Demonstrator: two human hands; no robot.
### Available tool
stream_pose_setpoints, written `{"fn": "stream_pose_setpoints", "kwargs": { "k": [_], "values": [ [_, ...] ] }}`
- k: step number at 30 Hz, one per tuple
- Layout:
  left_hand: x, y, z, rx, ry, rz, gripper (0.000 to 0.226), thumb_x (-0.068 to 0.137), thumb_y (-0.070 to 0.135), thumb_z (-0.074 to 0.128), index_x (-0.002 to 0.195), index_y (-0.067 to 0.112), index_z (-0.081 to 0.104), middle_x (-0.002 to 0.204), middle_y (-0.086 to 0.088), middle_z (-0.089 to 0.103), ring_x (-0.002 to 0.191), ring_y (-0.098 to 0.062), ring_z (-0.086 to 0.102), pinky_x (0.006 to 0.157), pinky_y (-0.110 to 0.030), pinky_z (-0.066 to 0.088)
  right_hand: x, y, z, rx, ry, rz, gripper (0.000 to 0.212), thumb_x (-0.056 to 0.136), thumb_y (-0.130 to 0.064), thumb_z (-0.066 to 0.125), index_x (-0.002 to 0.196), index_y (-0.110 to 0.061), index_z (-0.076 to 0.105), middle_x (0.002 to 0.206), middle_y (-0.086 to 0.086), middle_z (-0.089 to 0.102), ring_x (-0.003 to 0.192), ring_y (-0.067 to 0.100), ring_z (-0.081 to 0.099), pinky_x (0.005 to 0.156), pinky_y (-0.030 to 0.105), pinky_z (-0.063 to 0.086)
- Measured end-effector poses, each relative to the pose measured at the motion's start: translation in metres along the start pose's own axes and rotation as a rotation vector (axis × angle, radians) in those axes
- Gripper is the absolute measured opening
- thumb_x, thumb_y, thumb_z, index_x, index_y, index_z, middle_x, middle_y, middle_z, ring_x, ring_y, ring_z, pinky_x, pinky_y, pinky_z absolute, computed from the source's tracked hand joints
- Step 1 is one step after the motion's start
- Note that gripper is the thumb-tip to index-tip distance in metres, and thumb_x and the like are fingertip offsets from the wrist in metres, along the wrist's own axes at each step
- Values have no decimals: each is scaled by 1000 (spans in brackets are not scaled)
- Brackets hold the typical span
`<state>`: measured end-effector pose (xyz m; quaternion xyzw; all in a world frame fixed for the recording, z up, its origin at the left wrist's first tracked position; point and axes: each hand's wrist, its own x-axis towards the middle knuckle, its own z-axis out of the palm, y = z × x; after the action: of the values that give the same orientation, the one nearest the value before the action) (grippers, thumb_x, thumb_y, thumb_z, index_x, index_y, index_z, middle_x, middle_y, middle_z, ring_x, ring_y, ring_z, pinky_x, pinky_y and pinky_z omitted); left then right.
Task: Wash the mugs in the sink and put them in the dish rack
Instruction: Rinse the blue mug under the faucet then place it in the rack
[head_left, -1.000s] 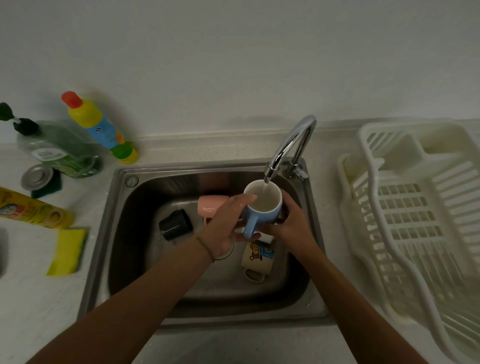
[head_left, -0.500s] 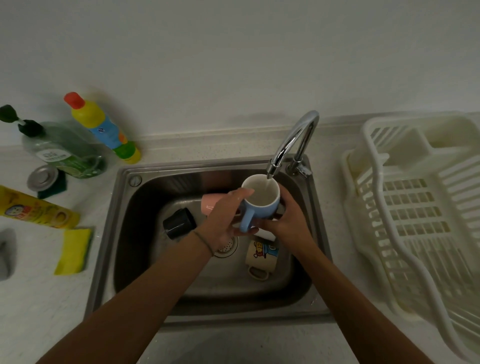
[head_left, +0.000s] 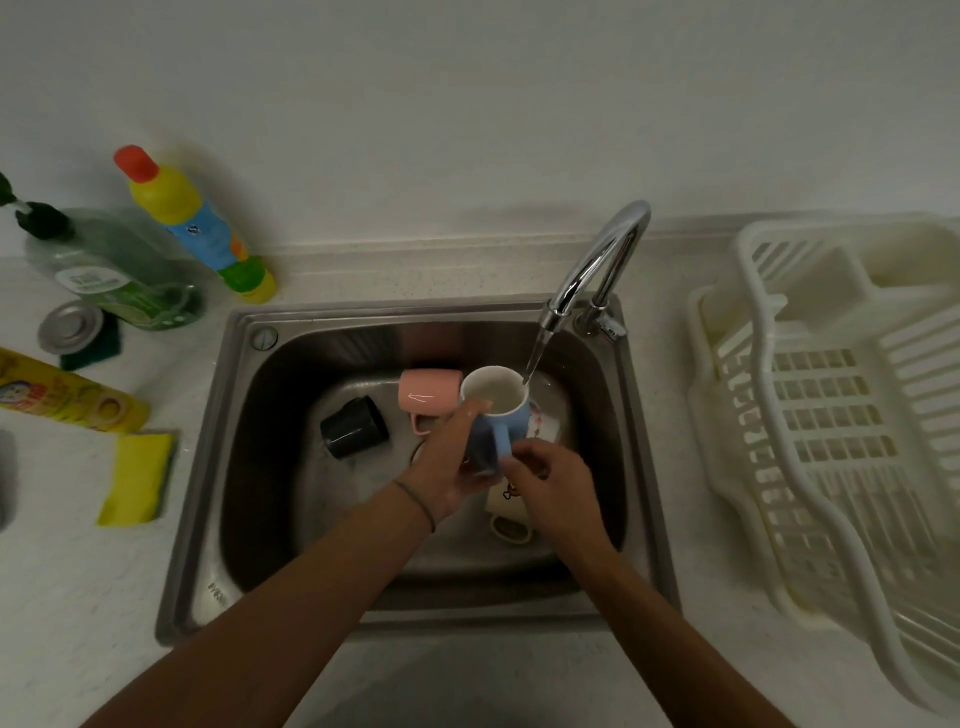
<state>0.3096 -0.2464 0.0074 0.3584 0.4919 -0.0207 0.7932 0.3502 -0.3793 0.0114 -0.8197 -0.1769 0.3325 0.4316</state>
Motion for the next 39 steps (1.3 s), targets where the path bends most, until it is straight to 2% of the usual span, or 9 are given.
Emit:
{"fn": "stream_pose_setpoints", "kwargs": {
  "k": [7, 10, 12, 15, 17, 19, 26, 33, 39],
  "values": [
    [2, -21, -25, -108, 96, -146, 45, 99, 46, 57, 131, 16, 52, 142, -20, 52, 134, -42, 48, 110, -61, 41, -1, -6, 40, 113, -89, 110, 12, 107, -34, 42, 105, -30, 53, 96, -8, 60, 91, 5, 59, 79, 24, 50],
    [1, -22, -42, -68, 39, -252, 70, 96, 62, 54, 149, 18, 45, 153, -20, 45, 140, -44, 45, 101, -58, 44, 0, -9, 46, 117, -67, 127, 28, 108, -33, 39, 105, -14, 59, 98, 3, 62, 96, 21, 63, 81, 32, 51],
    [-1, -18, -50, -21, -26, -282, 75, 94, 69, 51, 146, 16, 50, 147, -17, 54, 135, -42, 51, 100, -55, 47, 2, -9, 44, 119, -93, 147, 35, 107, -33, 40, 101, -5, 61, 92, 6, 60, 97, 32, 62, 84, 38, 48],
    [2, -16, -63, 5, 43, -221, 62, 95, 63, 52, 130, 12, 58, 123, -15, 64, 116, -35, 60, 109, -55, 45, 0, -5, 44, 239, -133, 224, 36, 107, -36, 42, 91, -10, 61, 88, 5, 63, 94, 32, 64, 90, 45, 51],
    [4, -18, -72, 72, 74, -205, 68, 90, 67, 56, 133, 15, 60, 131, -16, 62, 120, -34, 58, 109, -57, 45, -3, -5, 44, 380, -139, 298, 28, 106, -34, 45, 86, -20, 58, 84, -1, 62, 82, 16, 63, 83, 36, 54],
    [3, -18, -81, 152, 91, -209, 70, 87, 70, 58, 133, 17, 59, 133, -15, 60, 120, -35, 58, 99, -55, 51, -5, -3, 41, 456, -167, 358, 26, 105, -33, 48, 84, -19, 56, 76, -2, 60, 68, 7, 58, 65, 24, 48],
    [-6, -16, -103, 358, 103, -135, 49, 94, 60, 55, 120, 19, 63, 123, -14, 63, 107, -29, 61, 85, -41, 52, -5, 13, 40, 740, -220, 581, 20, 98, -30, 58, 87, -14, 60, 65, -2, 59, 57, 9, 48, 53, 22, 36],
    [-26, -6, -103, 521, 136, -51, 18, 101, 48, 52, 107, 31, 55, 121, -8, 56, 111, -28, 57, 88, -41, 50, -6, 32, 51, 993, -289, 675, 33, 103, -32, 49, 74, -17, 55, 64, 0, 49, 51, 9, 37, 52, 23, 34],
    [-32, -1, -108, 718, 105, 36, 29, 95, 49, 62, 117, 32, 53, 119, -1, 56, 102, -20, 59, 83, -37, 52, -7, 35, 52, 1204, -325, 747, 36, 103, -31, 47, 71, -16, 53, 62, -1, 44, 45, 6, 34, 44, 20, 36]
  ]
}}
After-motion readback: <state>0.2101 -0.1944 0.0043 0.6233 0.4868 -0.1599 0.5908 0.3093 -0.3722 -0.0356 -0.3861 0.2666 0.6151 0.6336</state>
